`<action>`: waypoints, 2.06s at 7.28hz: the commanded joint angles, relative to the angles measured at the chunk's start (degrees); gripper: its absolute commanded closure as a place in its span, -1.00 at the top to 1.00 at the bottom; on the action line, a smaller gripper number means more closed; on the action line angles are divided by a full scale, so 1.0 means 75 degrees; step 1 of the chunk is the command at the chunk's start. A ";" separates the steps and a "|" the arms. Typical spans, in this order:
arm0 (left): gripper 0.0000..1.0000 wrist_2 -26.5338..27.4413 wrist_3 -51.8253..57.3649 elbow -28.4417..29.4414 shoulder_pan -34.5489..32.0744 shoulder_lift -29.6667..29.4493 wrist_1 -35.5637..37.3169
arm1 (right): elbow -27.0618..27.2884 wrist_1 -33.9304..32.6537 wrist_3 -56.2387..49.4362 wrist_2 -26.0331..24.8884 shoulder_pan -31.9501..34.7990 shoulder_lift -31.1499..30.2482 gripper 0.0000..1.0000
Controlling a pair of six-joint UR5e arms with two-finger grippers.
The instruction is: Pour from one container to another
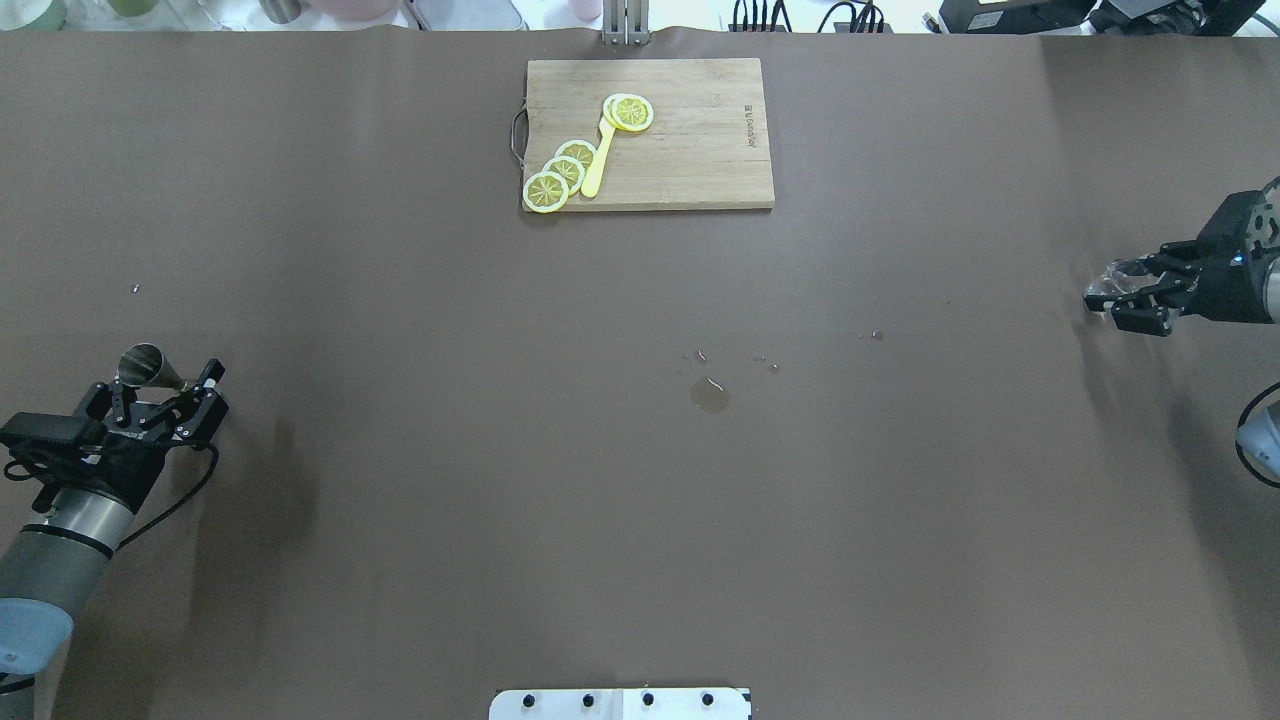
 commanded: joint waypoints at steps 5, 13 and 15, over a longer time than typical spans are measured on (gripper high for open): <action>0.78 0.0094 -0.0012 0.0106 0.0028 0.0000 -0.0010 | 0.0000 0.0053 0.0006 0.0000 0.0100 -0.0008 -0.11; -0.75 0.0094 0.0000 0.0130 0.0110 0.0000 0.0060 | 0.0946 -0.0831 -0.0064 0.0644 0.0299 0.0143 -1.00; -0.76 0.0094 0.0000 0.0142 0.0110 0.0000 0.0049 | 0.1626 -0.2089 -0.0087 0.1427 0.0661 0.0589 -1.00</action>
